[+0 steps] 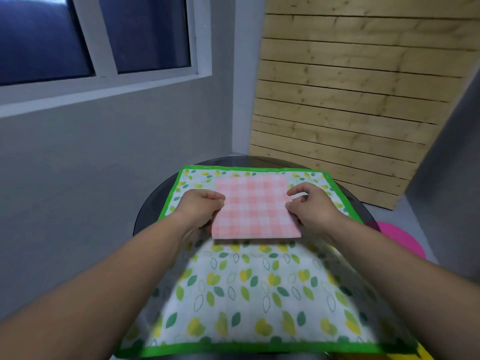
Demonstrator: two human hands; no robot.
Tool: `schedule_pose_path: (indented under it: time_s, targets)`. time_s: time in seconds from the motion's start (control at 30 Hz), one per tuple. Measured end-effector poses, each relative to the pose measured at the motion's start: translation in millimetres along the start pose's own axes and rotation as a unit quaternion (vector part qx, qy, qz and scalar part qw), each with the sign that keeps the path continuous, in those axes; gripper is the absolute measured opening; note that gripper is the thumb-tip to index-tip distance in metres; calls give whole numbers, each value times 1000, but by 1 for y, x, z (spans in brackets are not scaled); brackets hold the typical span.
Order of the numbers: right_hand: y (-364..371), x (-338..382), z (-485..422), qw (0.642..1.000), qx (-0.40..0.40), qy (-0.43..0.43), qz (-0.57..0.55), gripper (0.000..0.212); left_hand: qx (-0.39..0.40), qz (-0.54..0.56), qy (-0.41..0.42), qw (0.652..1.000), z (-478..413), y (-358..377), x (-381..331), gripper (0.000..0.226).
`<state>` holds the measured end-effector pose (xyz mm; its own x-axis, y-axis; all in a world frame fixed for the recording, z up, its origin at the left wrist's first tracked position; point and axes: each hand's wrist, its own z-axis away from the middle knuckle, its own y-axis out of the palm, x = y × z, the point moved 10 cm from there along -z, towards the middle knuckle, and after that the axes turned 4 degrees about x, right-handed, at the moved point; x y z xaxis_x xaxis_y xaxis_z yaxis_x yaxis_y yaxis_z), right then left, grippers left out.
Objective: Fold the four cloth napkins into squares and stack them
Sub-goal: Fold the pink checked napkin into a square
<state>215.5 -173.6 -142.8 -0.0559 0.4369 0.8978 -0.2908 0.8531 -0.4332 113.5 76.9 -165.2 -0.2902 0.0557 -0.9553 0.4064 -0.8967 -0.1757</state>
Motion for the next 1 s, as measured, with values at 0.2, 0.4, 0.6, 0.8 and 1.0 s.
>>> schedule_pose_path:
  time_s: [0.2,0.4,0.6,0.8,1.0]
  targets:
    - [-76,-4,29,996,-66,-24,-51,16,57,89,62,992,17,64,-36,16]
    - [-182,-41,47,984,-144,-24,-103,17,99,140,73,982,21,177,-60,38]
    - [-289,-129,40,960,-221,8,-171,23,130,133,81,979,5,316,-69,35]
    - [-370,-223,2,926,-285,52,-243,22,163,88,89,979,-23,446,-69,27]
    - [-405,-302,-45,912,-318,83,-246,8,159,56,62,984,-70,545,-38,28]
